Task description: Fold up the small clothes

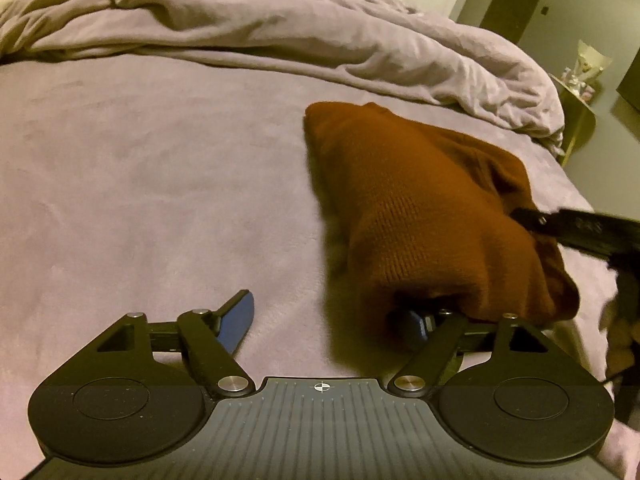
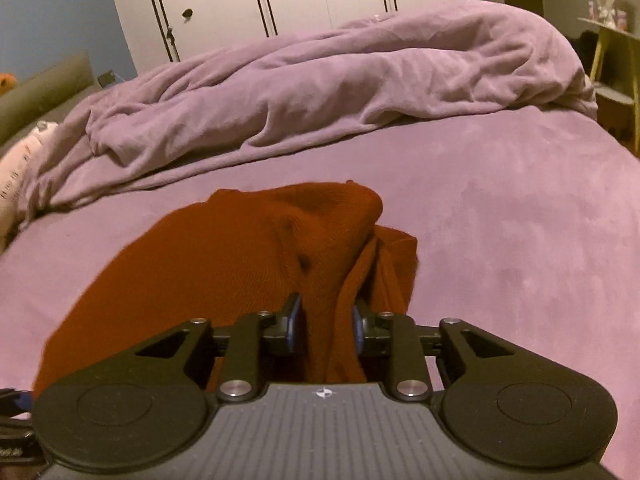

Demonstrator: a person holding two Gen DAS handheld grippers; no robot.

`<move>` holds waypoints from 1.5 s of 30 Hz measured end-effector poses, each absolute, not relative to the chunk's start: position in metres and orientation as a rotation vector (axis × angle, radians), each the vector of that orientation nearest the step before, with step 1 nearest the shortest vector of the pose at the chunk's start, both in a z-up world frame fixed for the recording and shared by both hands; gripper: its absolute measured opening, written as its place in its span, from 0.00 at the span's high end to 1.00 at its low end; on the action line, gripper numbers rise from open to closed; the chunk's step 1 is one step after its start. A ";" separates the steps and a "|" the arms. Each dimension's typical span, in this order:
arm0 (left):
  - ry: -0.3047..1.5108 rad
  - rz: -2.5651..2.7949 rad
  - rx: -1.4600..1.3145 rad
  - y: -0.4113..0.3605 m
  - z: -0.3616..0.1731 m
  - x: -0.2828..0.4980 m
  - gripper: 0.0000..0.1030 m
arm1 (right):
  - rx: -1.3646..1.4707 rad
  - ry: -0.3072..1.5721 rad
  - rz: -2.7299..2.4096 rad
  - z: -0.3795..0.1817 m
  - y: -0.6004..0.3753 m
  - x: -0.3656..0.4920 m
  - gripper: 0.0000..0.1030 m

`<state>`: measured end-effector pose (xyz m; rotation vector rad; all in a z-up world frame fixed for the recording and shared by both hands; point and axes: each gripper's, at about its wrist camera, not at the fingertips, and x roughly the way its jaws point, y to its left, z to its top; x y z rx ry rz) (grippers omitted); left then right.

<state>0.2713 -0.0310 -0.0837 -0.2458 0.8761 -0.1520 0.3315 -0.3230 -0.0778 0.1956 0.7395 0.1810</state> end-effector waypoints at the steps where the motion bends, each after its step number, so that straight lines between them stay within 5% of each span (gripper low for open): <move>1: 0.875 -0.152 -0.245 -0.031 -0.083 0.271 0.22 | 0.212 0.740 0.196 -0.077 -0.326 0.323 0.73; 5: 0.874 -0.143 -0.247 -0.032 -0.084 0.272 0.22 | 0.271 0.775 0.240 -0.079 -0.334 0.305 0.60; 11: 0.879 -0.140 -0.252 -0.036 -0.082 0.273 0.25 | 0.350 0.823 0.246 -0.084 -0.337 0.310 0.59; 14: 0.881 -0.134 -0.248 -0.037 -0.082 0.274 0.25 | 0.288 0.811 0.246 -0.081 -0.327 0.312 0.82; 23: 0.903 -0.126 -0.185 -0.046 -0.085 0.276 0.18 | -0.183 0.667 0.051 -0.077 -0.294 0.301 0.97; 27: 0.933 -0.155 -0.185 -0.035 -0.079 0.265 0.20 | -0.180 0.740 -0.010 -0.097 -0.310 0.306 0.95; 37: 0.799 -0.036 -0.251 0.017 -0.035 0.256 0.19 | -0.026 0.508 0.402 -0.042 -0.244 0.264 0.95; 45: 0.828 -0.056 -0.233 0.011 -0.041 0.271 0.19 | -0.230 0.561 0.341 -0.109 -0.206 0.268 0.95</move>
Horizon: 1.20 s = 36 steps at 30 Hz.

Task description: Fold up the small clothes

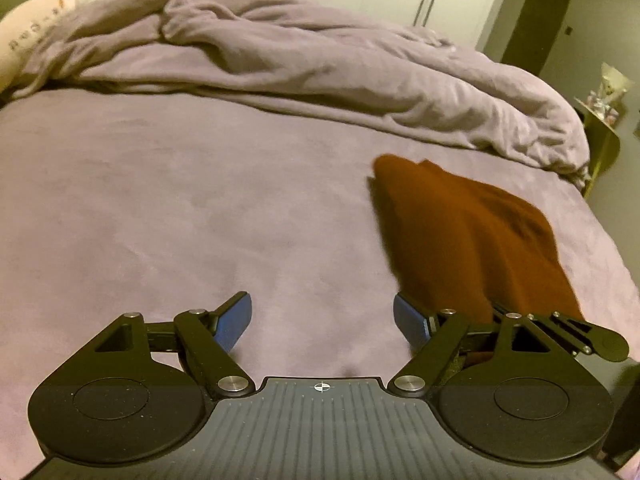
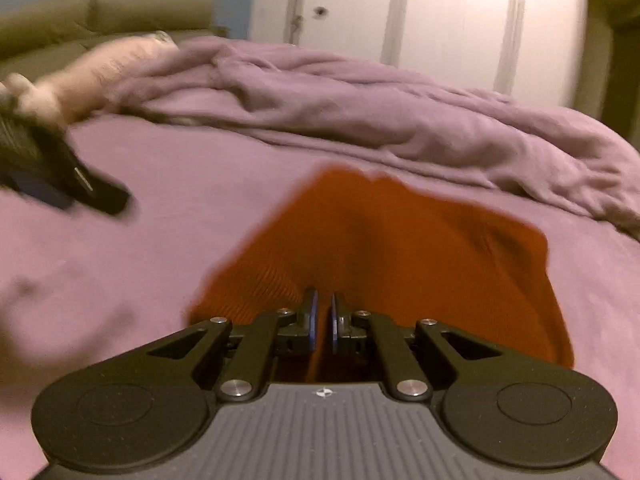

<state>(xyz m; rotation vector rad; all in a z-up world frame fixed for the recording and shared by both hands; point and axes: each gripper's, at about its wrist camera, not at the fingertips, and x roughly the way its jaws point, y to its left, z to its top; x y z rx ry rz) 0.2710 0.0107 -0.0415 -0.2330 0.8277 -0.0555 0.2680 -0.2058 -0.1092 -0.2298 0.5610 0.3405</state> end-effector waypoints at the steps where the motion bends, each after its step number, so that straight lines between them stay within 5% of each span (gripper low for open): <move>1: 0.830 -0.066 -0.234 0.006 -0.043 0.274 0.19 | -0.210 0.573 0.352 -0.104 -0.209 0.269 0.95; 7: 0.795 -0.137 -0.224 -0.032 -0.044 0.292 0.19 | -0.140 0.545 0.317 -0.071 -0.242 0.253 0.93; 18: 0.783 -0.154 -0.163 -0.058 -0.074 0.299 0.12 | -0.186 0.585 0.250 -0.110 -0.285 0.258 0.95; 26: 0.758 -0.137 -0.200 -0.042 -0.059 0.291 0.10 | -0.125 0.609 0.262 -0.088 -0.290 0.250 0.94; 31: 0.765 -0.095 -0.190 -0.023 -0.055 0.278 0.12 | 0.211 0.624 0.184 -0.070 -0.335 0.232 0.70; 33: 0.774 -0.099 -0.186 -0.022 -0.059 0.272 0.12 | 0.247 0.642 0.155 -0.071 -0.342 0.227 0.52; 36: 0.795 -0.096 -0.181 -0.024 -0.068 0.265 0.12 | 0.292 0.668 0.156 -0.077 -0.347 0.224 0.52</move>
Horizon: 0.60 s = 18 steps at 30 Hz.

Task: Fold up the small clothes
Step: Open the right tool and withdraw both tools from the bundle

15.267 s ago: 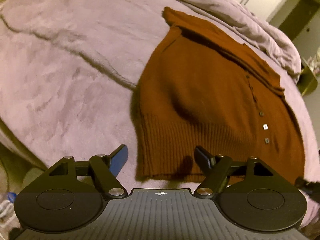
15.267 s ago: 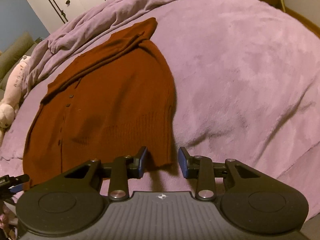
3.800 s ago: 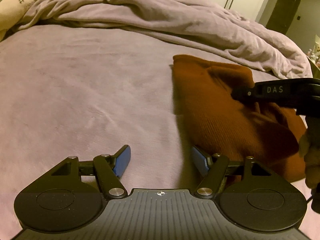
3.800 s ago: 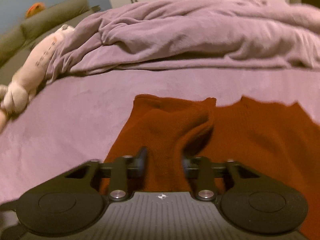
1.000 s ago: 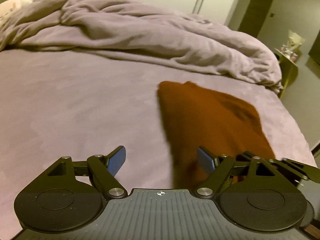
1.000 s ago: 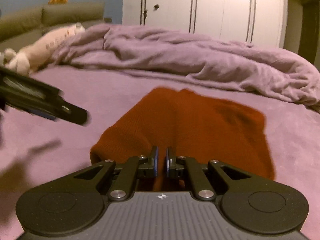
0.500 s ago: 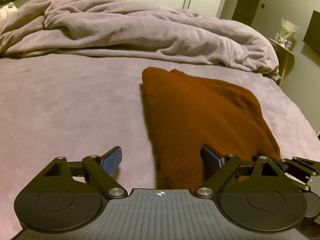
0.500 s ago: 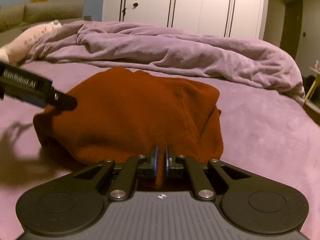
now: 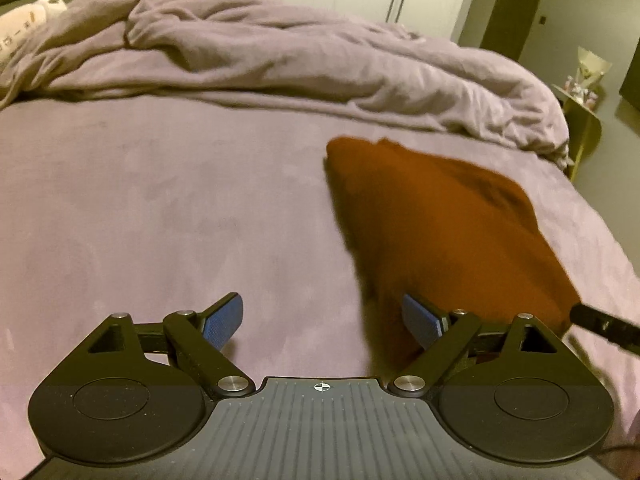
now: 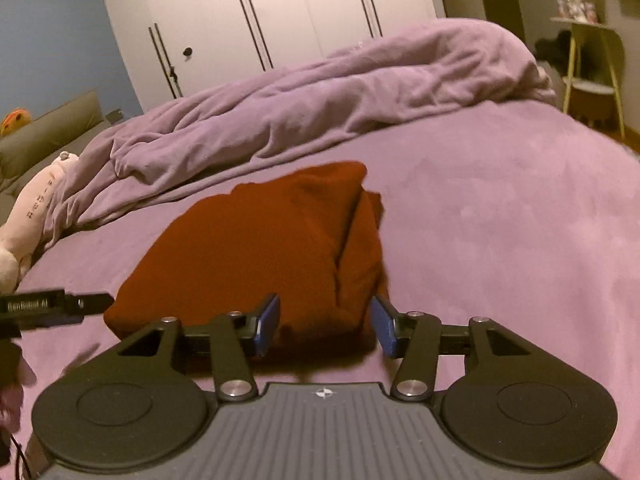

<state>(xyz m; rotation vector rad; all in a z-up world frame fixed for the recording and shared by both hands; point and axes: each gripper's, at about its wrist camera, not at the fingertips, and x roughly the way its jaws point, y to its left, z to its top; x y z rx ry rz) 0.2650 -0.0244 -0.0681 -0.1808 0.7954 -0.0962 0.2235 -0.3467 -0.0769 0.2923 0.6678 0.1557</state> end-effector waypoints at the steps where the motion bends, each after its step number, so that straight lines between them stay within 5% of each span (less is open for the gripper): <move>1: 0.798 -0.087 -0.177 -0.024 -0.070 0.263 0.12 | 0.337 0.684 0.169 -0.079 -0.349 0.225 0.52; 18: 0.805 -0.127 -0.090 -0.046 -0.075 0.245 0.11 | 0.607 0.759 0.192 -0.098 -0.361 0.229 0.50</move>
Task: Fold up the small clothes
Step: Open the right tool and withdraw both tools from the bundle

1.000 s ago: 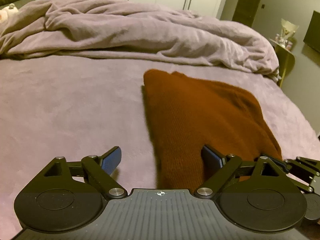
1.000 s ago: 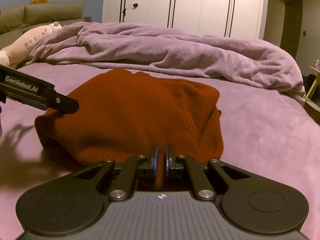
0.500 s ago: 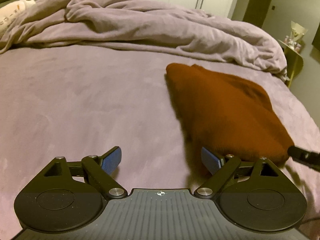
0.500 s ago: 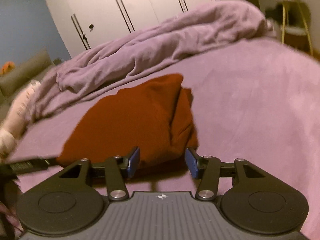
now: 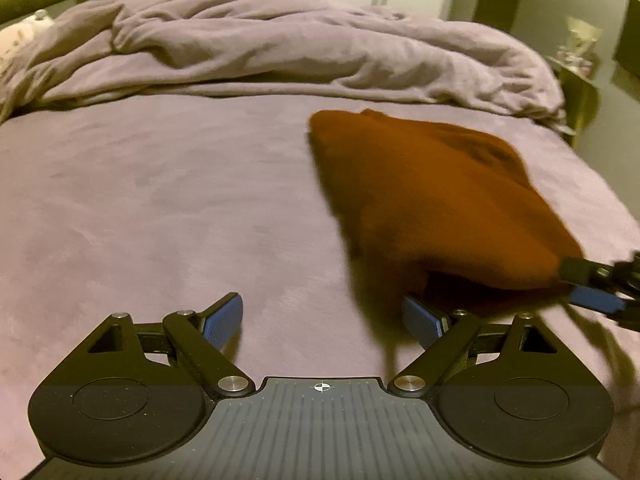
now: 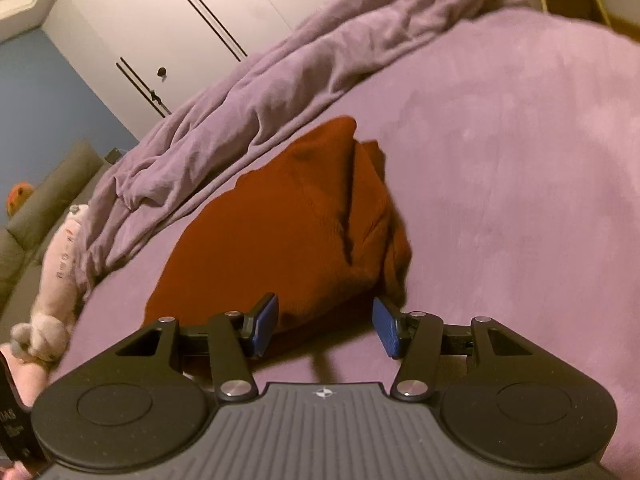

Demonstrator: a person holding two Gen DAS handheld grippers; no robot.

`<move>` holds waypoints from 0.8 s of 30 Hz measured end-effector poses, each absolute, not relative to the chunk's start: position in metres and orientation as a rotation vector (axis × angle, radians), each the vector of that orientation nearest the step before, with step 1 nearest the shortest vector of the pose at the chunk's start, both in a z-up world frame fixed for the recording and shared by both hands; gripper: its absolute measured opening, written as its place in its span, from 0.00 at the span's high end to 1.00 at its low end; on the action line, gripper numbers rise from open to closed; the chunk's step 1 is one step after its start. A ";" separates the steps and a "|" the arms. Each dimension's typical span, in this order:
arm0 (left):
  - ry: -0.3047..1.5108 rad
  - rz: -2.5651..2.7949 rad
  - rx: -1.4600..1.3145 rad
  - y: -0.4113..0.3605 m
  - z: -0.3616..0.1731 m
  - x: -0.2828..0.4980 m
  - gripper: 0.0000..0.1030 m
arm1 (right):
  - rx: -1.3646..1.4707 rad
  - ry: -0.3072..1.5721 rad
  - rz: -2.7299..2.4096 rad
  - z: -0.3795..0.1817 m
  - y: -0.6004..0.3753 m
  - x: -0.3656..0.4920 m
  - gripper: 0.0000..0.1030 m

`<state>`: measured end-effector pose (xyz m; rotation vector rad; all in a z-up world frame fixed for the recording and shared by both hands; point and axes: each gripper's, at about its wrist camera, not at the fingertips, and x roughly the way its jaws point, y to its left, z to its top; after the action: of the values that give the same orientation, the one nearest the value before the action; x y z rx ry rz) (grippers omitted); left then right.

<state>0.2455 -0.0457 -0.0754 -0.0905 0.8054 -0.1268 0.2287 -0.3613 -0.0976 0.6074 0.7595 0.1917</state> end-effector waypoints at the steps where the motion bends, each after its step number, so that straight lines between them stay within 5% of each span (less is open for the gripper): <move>1: 0.799 -0.136 -0.086 -0.048 -0.074 0.244 0.11 | 0.627 0.759 0.200 -0.099 -0.362 0.228 0.50; 9: 0.775 -0.091 -0.037 -0.071 -0.082 0.264 0.12 | 0.714 0.766 0.224 -0.104 -0.353 0.237 0.52; 14: 0.801 -0.047 -0.121 -0.053 -0.089 0.268 0.09 | 0.617 0.761 0.168 -0.103 -0.351 0.243 0.86; 20: 0.879 -0.089 -0.185 -0.031 -0.084 0.263 0.09 | 0.490 0.782 0.126 -0.097 -0.344 0.244 0.87; 24: 0.801 -0.076 -0.244 -0.005 -0.052 0.247 0.09 | 0.424 0.765 0.108 -0.082 -0.350 0.235 0.73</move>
<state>0.2475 -0.0049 -0.0525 -0.2440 0.8013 -0.0757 0.2346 -0.3499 -0.0822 0.4235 0.7649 0.1085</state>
